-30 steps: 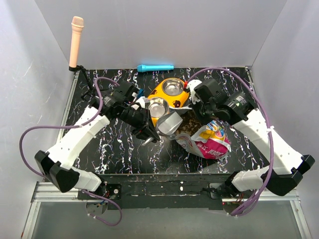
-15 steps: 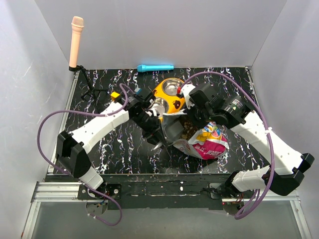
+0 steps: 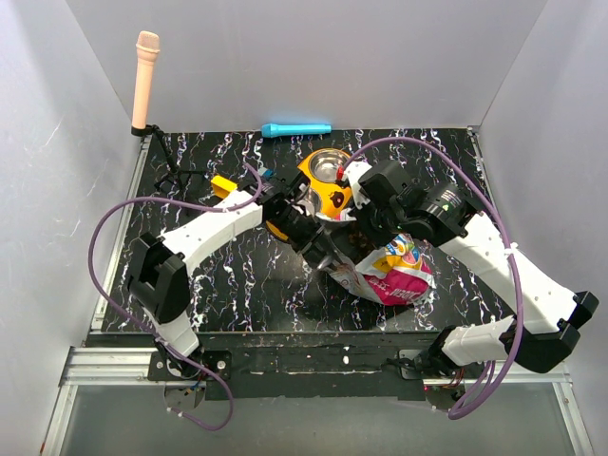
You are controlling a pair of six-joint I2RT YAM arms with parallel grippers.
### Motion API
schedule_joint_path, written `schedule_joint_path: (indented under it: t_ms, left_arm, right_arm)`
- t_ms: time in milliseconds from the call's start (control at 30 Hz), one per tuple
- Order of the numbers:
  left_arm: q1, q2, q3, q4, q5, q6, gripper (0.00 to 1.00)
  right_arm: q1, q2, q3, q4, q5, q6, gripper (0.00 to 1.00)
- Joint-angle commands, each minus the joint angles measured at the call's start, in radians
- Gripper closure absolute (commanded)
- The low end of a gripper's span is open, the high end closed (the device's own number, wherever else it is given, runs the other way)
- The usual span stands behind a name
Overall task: Serve the pet food
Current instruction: Collect the pet food from the pet food bag.
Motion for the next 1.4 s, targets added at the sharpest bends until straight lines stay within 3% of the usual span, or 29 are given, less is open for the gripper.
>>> schedule_joint_path:
  t_ms: [0, 167, 267, 333, 500, 600, 700, 767, 900, 1067, 1133, 1233, 1367]
  left_arm:
    - [0.001, 0.119, 0.013, 0.161, -0.164, -0.077, 1.0]
    - [-0.017, 0.216, 0.049, 0.244, -0.25, 0.169, 1.0]
    - [-0.031, 0.155, 0.035, 0.189, -0.31, 0.361, 1.0]
    - [-0.029, 0.081, -0.038, 0.226, -0.263, 0.432, 1.0]
    - [-0.029, -0.01, -0.177, 0.298, -0.068, 0.487, 1.0]
    - [-0.031, -0.051, -0.145, 0.24, -0.098, 0.498, 1.0]
    - [-0.031, -0.068, -0.084, 0.089, -0.16, 0.425, 1.0]
    - [-0.032, -0.071, -0.06, 0.05, -0.114, 0.267, 1.0]
    - [-0.031, -0.117, -0.132, 0.399, 0.018, -0.177, 1.0]
    - [-0.028, -0.122, -0.152, 0.41, -0.055, -0.517, 1.0]
    - [-0.029, -0.076, -0.129, 0.395, -0.124, -0.544, 1.0]
    - [-0.038, 0.094, -0.062, 0.318, -0.215, -0.466, 1.0]
    - [-0.071, 0.284, -0.05, 0.391, -0.278, -0.371, 1.0]
  right_arm:
    - [0.044, -0.091, 0.068, 0.201, -0.083, 0.068, 0.99]
    - [0.025, -0.109, 0.025, 0.15, -0.007, 0.117, 0.99]
    - [-0.02, -0.138, -0.003, 0.122, 0.0, 0.133, 0.99]
    - [-0.048, -0.175, -0.024, 0.125, -0.011, 0.142, 0.99]
    - [-0.069, -0.234, -0.059, 0.09, -0.011, 0.134, 0.99]
    - [-0.075, -0.248, -0.05, 0.059, 0.013, 0.124, 0.99]
    - [-0.078, -0.244, -0.026, 0.033, 0.027, 0.104, 0.99]
    - [-0.078, -0.226, 0.009, 0.017, 0.02, 0.093, 0.99]
    - [-0.072, -0.186, 0.049, 0.008, -0.028, 0.073, 0.99]
    - [-0.057, -0.159, 0.086, 0.011, -0.034, 0.053, 0.99]
    - [-0.043, -0.154, 0.088, 0.017, -0.039, 0.056, 0.99]
    - [-0.02, -0.149, 0.086, 0.028, -0.045, 0.091, 0.99]
    - [-0.022, -0.198, 0.011, 0.109, -0.04, 0.165, 0.99]
